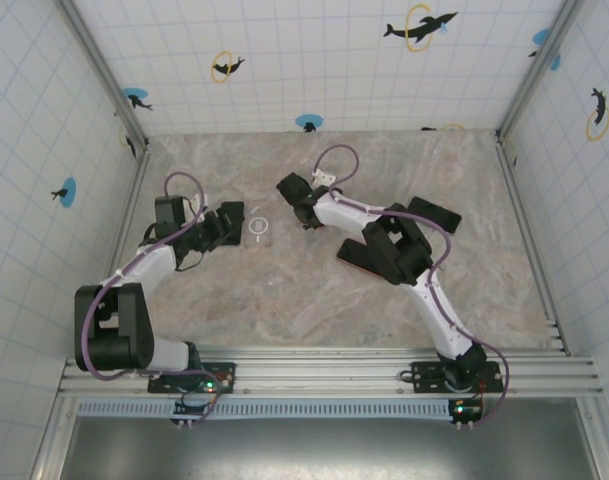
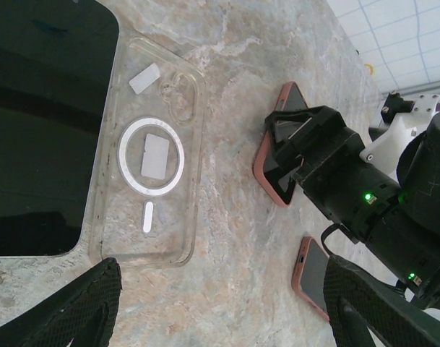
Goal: Take the phone out of the phone case
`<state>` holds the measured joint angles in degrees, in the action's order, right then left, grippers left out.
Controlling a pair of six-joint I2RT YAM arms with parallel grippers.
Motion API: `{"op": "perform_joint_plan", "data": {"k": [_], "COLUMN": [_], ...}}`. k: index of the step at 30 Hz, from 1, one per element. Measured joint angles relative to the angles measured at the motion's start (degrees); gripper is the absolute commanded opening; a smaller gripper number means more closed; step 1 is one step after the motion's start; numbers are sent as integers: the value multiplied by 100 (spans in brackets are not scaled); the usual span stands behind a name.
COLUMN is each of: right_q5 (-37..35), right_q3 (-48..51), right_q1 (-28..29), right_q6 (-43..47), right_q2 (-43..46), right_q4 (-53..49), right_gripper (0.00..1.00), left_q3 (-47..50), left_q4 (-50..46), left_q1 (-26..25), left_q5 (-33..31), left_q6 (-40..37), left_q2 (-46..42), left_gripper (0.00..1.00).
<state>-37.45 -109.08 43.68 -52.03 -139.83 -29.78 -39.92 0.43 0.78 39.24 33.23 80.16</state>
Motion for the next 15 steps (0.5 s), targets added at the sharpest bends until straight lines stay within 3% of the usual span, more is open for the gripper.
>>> {"op": "perform_joint_plan", "data": {"k": [15], "right_q5": [120], "right_q3": [380], "right_q1": [-363], "right_q6": [-129], "right_q2": [234], "right_q4": [162], "right_gripper": [90], "left_q3": [-35], "left_q4": [-42], "left_q1": [-11], "left_q5": [15], "left_q6": [-31], "left_q2": [26], "left_gripper": [76]}}
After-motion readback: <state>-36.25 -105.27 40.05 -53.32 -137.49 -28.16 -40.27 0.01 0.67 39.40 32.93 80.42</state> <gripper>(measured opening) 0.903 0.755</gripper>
